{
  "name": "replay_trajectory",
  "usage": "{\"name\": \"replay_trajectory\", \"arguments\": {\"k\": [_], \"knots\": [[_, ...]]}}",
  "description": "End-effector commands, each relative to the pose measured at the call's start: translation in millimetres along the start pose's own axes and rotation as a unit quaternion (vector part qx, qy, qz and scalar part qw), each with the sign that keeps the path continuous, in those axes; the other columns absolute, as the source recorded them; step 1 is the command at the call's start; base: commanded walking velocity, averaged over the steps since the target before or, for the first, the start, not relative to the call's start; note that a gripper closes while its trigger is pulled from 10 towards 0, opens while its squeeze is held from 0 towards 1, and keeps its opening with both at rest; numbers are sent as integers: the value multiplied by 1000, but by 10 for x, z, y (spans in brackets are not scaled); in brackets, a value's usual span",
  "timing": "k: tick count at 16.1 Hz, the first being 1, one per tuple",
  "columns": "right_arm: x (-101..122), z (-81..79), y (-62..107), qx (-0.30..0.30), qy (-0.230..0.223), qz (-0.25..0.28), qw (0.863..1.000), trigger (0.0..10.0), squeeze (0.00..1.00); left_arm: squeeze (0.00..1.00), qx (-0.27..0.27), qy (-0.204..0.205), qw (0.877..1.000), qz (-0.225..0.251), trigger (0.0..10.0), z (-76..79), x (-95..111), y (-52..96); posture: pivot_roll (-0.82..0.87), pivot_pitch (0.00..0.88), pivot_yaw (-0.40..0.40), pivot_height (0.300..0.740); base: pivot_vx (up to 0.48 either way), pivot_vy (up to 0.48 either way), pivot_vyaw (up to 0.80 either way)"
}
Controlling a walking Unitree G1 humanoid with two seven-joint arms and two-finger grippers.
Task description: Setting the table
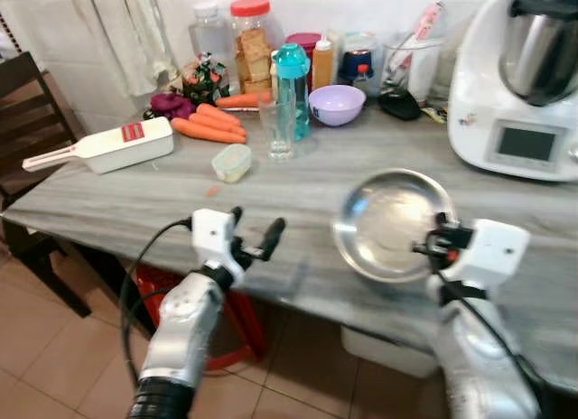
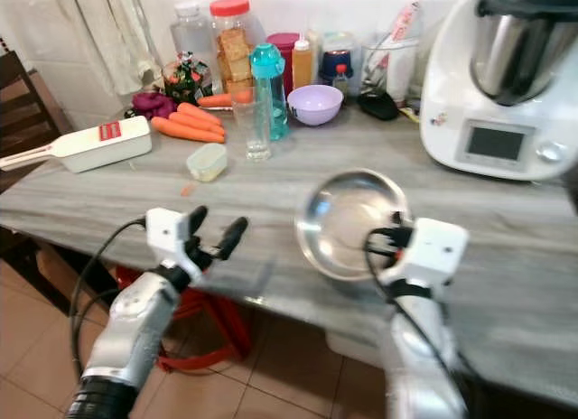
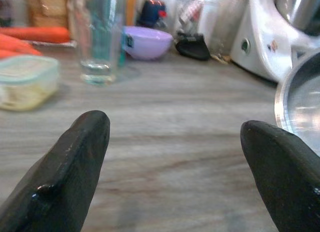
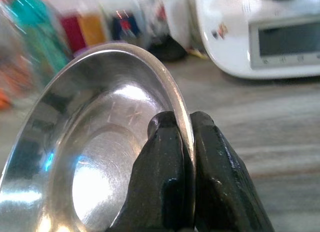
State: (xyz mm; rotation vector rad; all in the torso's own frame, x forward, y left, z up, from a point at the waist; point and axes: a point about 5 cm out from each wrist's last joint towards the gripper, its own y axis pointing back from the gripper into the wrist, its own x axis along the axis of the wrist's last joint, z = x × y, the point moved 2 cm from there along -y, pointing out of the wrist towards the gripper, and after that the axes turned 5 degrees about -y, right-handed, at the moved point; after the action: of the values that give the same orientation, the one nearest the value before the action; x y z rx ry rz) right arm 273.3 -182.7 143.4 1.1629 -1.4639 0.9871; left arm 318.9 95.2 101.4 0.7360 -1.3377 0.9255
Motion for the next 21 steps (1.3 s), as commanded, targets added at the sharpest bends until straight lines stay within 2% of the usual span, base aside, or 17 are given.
{"name": "replay_trajectory", "arguments": {"k": [1, 2, 6, 7, 11, 15, 19, 21], "knots": [[7, -109, -22, 11, 10, 2, 1000, 10000, 0, 0, 18, -24, 1000, -6, 10000, -159, 9, 95, -188, 9, 57, 740, 0, 0, 0], [-24, -116, -23, 17, -16, -5, 1000, 10000, 0, 0, 14, -33, 999, -7, 10000, -171, 4, 127, -188, 9, 57, 740, 0, 0, 0], [-85, -10, -85, -17, -33, -23, 999, 10000, 0, 0, -45, -67, 996, -23, 10000, -111, -53, 313, -179, 20, 57, 740, 0, 0, 0], [-133, 1, -98, -21, -64, -48, 997, 10000, 0, 0, -63, -73, 995, -28, 10000, -86, -65, 356, -176, 22, 58, 740, 0, 0, 0], [-306, 70, -137, -59, -92, -97, 989, 10000, 0, 0, -120, -87, 988, -37, 10000, -9, -87, 444, -168, 23, 55, 740, 0, 0, 0], [-355, 12, -212, -66, -111, -125, 984, 10000, 0, 0, -130, -83, 987, -36, 10000, 35, -84, 440, -172, 19, 54, 740, 0, 0, 0], [-474, -118, -244, -65, -144, -170, 973, 10000, 0, 0, -170, -84, 981, -37, 10000, 123, -93, 444, -176, 14, 53, 740, 0, 0, 0], [-530, -192, -242, -59, -150, -190, 968, 10000, 0, 0, -193, -69, 978, -46, 10000, 168, -117, 458, -173, 6, 52, 740, 0, 0, 0]]}}
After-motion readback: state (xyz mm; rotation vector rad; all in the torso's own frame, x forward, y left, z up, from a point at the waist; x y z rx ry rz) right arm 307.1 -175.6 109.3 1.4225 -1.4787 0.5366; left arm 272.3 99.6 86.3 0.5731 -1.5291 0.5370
